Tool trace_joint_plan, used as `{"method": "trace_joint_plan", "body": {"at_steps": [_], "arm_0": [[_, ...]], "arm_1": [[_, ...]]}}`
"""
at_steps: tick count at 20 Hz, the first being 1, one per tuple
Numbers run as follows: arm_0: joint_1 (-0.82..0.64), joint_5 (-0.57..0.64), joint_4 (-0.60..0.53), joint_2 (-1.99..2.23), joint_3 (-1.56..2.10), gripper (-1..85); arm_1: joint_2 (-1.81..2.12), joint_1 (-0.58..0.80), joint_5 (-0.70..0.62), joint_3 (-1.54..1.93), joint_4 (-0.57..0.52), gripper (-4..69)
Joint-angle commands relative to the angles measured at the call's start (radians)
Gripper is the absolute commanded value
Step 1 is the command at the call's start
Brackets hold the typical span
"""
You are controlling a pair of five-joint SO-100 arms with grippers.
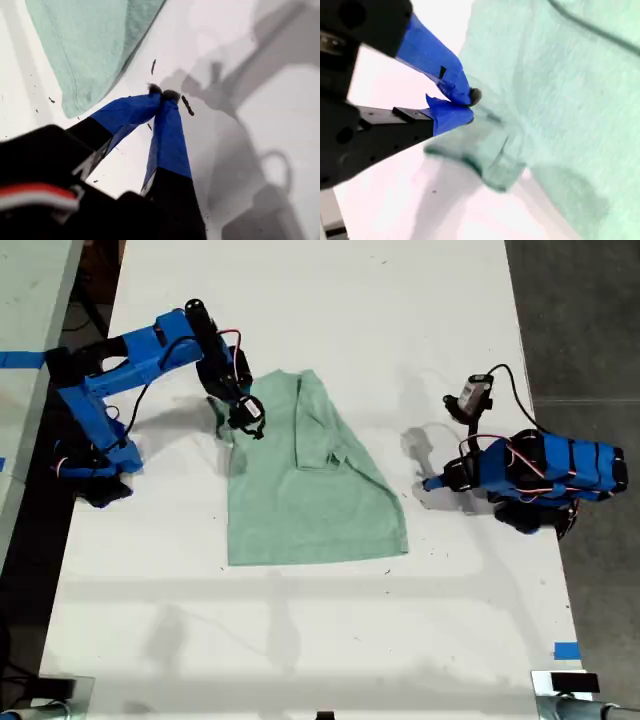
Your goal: Fold t shirt
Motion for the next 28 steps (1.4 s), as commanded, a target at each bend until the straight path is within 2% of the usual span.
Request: {"method": "trace_joint_plan", "body": {"at_steps": [1,4,6,7,8,9,12,14,17,22,23,24,25,26,28], "arm_0": [[0.067,0.018,-0.003,-0.046,-0.204,-0.2],[0.144,0.083,-0.02,-0.238,-0.426,-0.2],[0.138,0.054,0.003,-0.252,-0.405,-0.2],[0.1,0.035,0.006,-0.175,-0.295,5.2],[0.055,0.012,0.006,-0.067,-0.166,20.3],[0.005,0.0,0.006,0.051,-0.034,23.8],[-0.161,0.04,-0.015,0.353,0.341,25.1],[-0.224,0.084,-0.147,0.457,0.614,24.8],[-0.235,0.075,-0.359,0.465,0.857,24.2],[-0.23,0.046,-0.557,0.311,0.979,21.6],[-0.221,0.043,-0.58,0.27,0.974,17.3],[-0.213,0.032,-0.594,0.229,0.962,6.3],[-0.209,0.025,-0.601,0.192,0.948,-0.2],[-0.201,0.021,-0.594,0.164,0.923,-0.2],[-0.183,0.008,-0.505,0.189,0.847,-0.2]], "arm_1": [[0.015,-0.014,-0.011,0.072,-0.011,1.4],[0.015,-0.015,-0.011,0.072,-0.011,1.4],[0.015,-0.015,-0.011,0.072,-0.011,1.4],[0.015,-0.017,-0.011,0.072,-0.011,1.4],[0.015,-0.02,-0.011,0.072,-0.011,1.4],[0.015,-0.02,-0.011,0.072,-0.011,1.4],[0.015,-0.018,-0.014,0.072,-0.011,1.4],[0.015,-0.018,-0.014,0.072,-0.011,1.4],[0.015,-0.018,-0.012,0.072,-0.011,1.4],[0.015,-0.018,-0.012,0.072,-0.011,1.4],[0.015,-0.018,-0.012,0.072,-0.011,1.4],[0.015,-0.018,-0.012,0.072,-0.011,1.4],[0.015,-0.018,-0.012,0.072,-0.011,1.4],[0.015,-0.018,-0.012,0.072,-0.011,1.4],[0.015,-0.018,-0.014,0.072,-0.011,1.4]]}}
